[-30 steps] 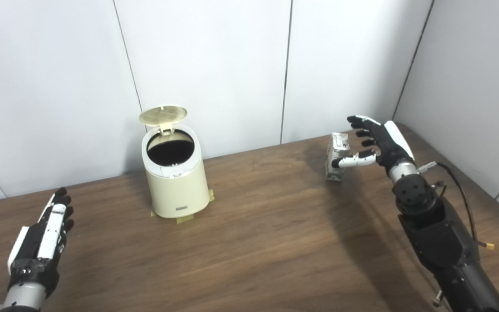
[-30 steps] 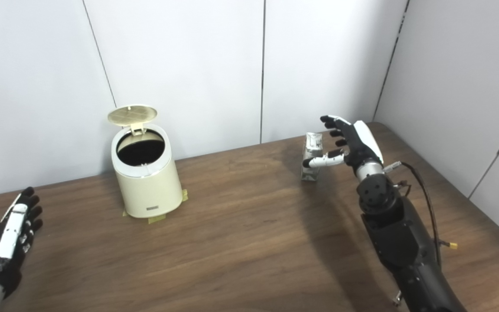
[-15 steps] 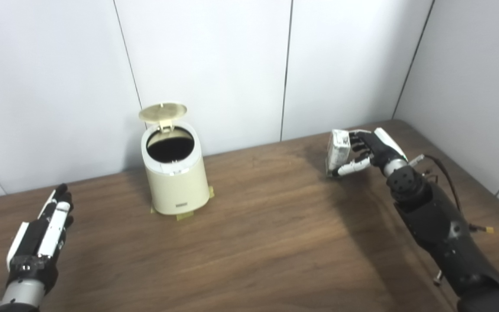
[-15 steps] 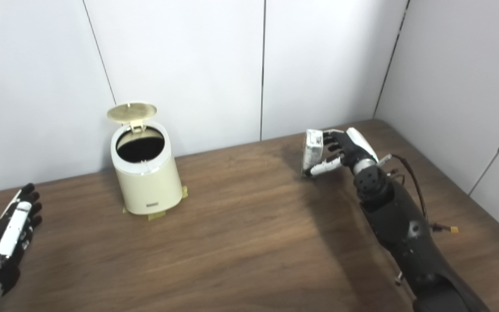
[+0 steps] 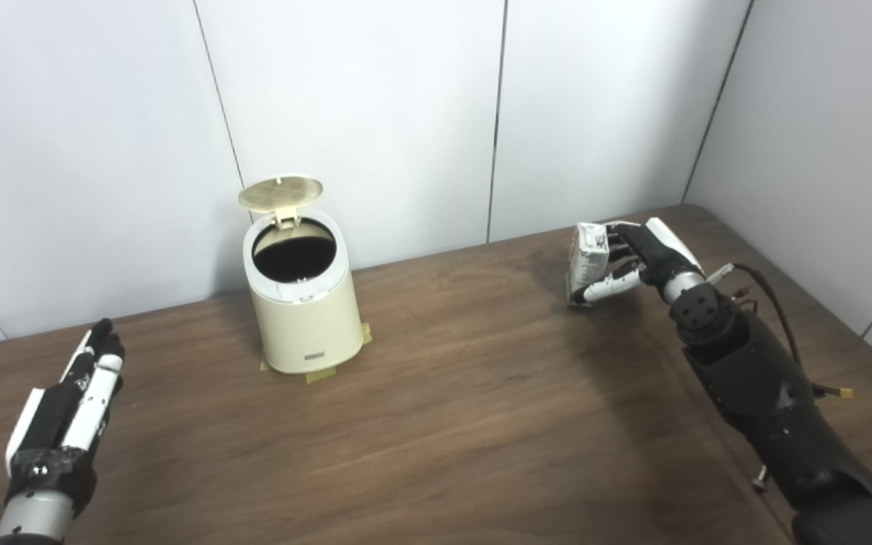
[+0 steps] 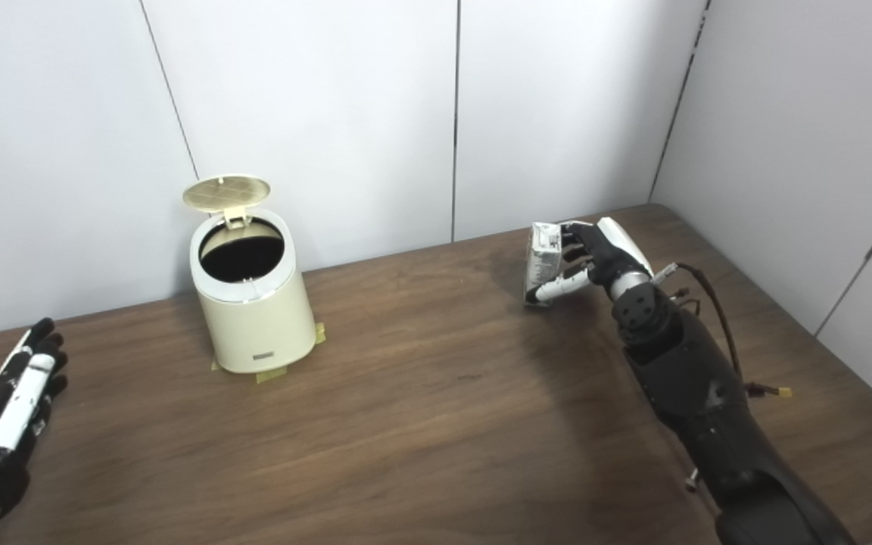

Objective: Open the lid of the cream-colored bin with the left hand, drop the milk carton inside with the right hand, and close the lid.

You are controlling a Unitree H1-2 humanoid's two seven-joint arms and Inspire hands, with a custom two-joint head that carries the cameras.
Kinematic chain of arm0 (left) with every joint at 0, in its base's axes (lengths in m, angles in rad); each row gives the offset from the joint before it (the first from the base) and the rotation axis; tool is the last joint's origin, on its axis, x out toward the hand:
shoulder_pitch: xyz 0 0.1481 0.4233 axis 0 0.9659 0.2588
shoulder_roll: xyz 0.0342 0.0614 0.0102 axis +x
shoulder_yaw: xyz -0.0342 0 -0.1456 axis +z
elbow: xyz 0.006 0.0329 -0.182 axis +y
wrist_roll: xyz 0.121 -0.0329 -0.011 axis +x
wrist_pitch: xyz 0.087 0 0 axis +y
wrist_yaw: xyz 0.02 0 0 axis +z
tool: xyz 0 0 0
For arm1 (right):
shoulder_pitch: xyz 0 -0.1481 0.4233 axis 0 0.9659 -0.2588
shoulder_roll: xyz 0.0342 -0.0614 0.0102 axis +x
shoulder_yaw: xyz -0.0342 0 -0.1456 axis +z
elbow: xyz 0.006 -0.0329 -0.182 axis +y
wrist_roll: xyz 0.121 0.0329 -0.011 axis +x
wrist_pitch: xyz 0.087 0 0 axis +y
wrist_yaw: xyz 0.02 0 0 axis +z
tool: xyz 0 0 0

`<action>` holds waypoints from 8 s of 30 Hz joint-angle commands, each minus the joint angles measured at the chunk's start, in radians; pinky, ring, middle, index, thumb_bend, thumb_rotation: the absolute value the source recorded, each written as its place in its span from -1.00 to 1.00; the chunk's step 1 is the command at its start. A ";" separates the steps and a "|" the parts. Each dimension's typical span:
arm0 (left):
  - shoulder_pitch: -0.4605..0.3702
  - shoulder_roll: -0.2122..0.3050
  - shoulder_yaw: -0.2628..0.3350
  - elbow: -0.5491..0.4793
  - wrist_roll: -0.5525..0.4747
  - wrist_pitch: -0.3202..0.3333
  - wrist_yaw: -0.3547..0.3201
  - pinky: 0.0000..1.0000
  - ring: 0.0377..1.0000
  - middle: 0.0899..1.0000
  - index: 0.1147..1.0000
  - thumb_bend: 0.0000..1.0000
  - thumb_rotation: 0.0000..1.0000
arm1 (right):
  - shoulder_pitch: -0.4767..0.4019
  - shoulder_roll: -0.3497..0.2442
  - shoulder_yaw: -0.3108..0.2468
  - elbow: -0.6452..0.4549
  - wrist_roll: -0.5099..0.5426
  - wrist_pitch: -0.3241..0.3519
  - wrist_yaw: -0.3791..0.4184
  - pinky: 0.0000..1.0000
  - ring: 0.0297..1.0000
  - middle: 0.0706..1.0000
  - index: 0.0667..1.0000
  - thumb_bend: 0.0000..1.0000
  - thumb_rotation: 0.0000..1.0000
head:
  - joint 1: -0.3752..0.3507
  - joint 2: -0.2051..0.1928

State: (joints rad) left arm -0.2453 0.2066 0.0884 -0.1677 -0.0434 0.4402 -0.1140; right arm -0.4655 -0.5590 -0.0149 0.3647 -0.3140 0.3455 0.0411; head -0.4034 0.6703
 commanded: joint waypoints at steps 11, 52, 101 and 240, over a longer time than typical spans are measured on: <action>-0.036 0.033 -0.010 -0.018 0.024 -0.036 -0.006 0.95 0.96 0.97 1.00 -0.53 0.24 | -0.055 0.000 -0.026 -0.011 -0.007 -0.093 -0.080 0.18 0.27 0.34 0.39 0.62 -0.91 | -0.003 0.010; -0.041 0.012 -0.029 -0.017 0.042 -0.023 0.007 0.92 0.95 0.96 1.00 -0.49 0.13 | -0.032 0.107 -0.054 -0.272 -0.029 -0.126 -0.188 -0.22 -0.24 -0.07 -0.06 0.03 -1.00 | 0.083 0.024; 0.045 -0.159 -0.132 -0.029 0.225 -0.060 0.112 0.78 0.89 0.94 0.97 -0.26 0.55 | -0.281 0.403 0.154 -0.358 -0.106 -0.268 -0.082 -0.38 -0.29 -0.09 0.01 0.02 -1.00 | 0.525 -0.033; 0.066 -0.184 -0.130 -0.040 0.198 -0.121 0.126 0.94 0.91 0.84 1.00 -0.25 0.33 | -0.297 0.416 0.207 -0.034 -0.213 -0.422 -0.173 0.32 0.46 0.44 0.39 0.75 -0.90 | 0.459 -0.051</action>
State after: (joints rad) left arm -0.1534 0.0195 -0.0379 -0.1957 0.1484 0.3699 0.0040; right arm -0.7091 -0.1279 0.1956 0.3490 -0.5230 -0.0778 -0.1295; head 0.0552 0.6182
